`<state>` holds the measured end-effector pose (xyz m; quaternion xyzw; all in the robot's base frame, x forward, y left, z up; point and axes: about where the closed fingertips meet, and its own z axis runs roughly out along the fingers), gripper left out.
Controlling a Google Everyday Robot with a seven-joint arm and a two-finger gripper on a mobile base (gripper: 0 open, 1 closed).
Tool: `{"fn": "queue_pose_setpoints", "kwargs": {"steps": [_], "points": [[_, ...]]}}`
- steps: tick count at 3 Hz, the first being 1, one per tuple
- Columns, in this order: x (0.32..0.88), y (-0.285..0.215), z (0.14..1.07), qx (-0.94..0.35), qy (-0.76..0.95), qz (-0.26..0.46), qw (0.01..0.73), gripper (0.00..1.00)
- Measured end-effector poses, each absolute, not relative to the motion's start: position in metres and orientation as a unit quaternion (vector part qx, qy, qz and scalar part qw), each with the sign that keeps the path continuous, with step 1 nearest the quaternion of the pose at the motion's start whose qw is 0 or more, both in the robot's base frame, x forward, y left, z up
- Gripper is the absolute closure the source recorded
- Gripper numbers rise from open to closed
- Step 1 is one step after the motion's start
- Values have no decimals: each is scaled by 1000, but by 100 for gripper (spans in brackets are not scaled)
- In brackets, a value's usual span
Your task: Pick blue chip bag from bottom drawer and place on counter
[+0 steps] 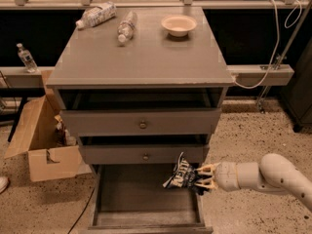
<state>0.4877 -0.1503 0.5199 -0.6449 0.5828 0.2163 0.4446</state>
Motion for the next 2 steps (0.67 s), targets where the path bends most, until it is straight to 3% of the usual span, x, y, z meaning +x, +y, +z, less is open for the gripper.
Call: {"fn": "queue_pose_setpoints", "kwargs": {"steps": [2], "points": [[492, -153, 567, -656, 574, 199, 448, 100]]}}
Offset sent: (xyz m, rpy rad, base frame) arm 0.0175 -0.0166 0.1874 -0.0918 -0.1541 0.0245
